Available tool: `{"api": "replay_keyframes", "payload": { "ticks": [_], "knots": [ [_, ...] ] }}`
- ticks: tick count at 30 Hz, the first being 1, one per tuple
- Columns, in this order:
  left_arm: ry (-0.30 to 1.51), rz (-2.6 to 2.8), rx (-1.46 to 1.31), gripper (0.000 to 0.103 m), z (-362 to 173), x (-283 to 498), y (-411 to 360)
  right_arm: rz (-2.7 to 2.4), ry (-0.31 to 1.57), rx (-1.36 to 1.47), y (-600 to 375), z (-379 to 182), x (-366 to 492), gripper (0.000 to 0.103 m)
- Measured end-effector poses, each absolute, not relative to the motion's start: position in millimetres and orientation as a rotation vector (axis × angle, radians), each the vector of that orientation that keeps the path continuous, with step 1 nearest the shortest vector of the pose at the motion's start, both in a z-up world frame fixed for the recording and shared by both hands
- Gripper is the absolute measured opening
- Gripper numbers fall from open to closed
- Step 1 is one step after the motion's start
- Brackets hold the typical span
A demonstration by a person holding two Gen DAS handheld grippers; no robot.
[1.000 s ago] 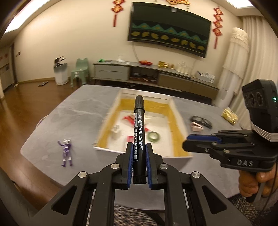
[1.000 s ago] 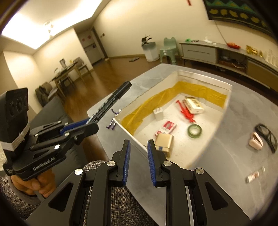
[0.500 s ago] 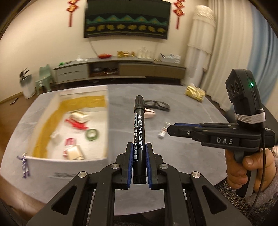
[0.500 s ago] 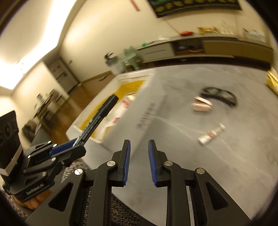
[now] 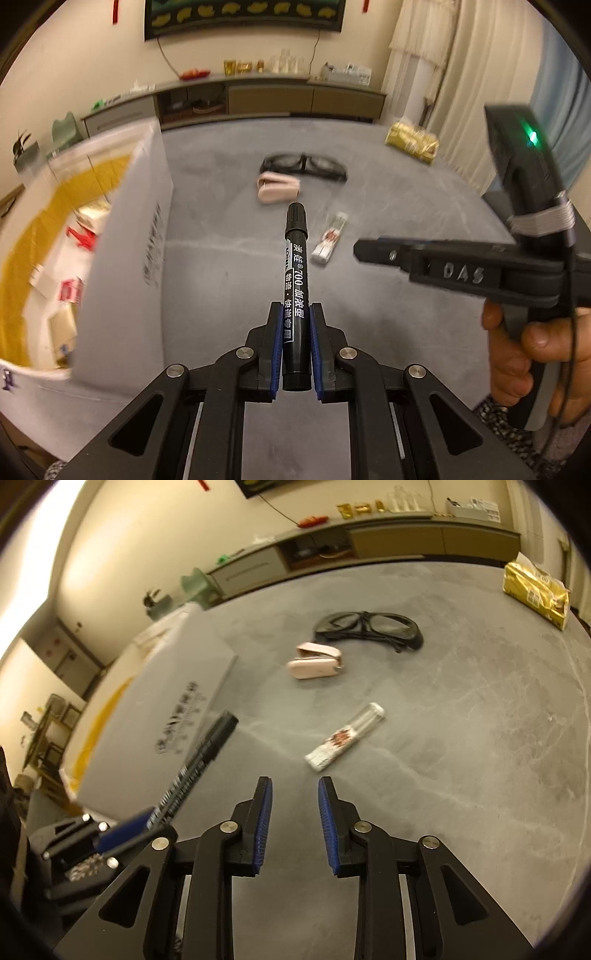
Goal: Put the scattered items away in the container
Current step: 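Carry the marker with the left tool while the right tool approaches the clear tube, then grasp the clear lip-balm tube with the right tool while the left holds the marker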
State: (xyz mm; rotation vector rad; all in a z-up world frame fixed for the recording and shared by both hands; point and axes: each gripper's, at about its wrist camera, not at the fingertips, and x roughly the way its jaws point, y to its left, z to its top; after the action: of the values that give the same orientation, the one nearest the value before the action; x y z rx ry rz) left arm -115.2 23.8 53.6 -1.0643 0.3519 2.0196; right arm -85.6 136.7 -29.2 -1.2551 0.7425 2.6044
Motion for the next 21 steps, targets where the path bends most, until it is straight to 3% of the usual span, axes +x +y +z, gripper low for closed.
{"api": "replay_keyframes", "payload": {
  "ticks": [7,9,11,17,19,21],
  "knots": [
    [0.293,2.004,-1.211,0.017,6,-147,38,2.521,0.707,-1.290,155,-51,-112,0.046],
    [0.258,1.983,-1.246,0.039,-3,-153,39,2.507,0.701,-1.296,157,-56,-117,0.048],
    [0.209,1.976,-1.235,0.044,-5,-157,35,2.500,0.701,-1.303,159,-61,-124,0.049],
    [0.175,1.954,-1.200,0.045,-7,-166,39,2.524,0.606,-1.327,154,-71,-151,0.051],
    [0.198,1.954,-1.179,0.044,-6,-164,41,2.555,0.596,-1.343,151,-72,-153,0.047],
    [0.215,1.957,-1.162,0.043,-6,-162,41,2.566,0.607,-1.373,150,-73,-148,0.030]
  ]
}}
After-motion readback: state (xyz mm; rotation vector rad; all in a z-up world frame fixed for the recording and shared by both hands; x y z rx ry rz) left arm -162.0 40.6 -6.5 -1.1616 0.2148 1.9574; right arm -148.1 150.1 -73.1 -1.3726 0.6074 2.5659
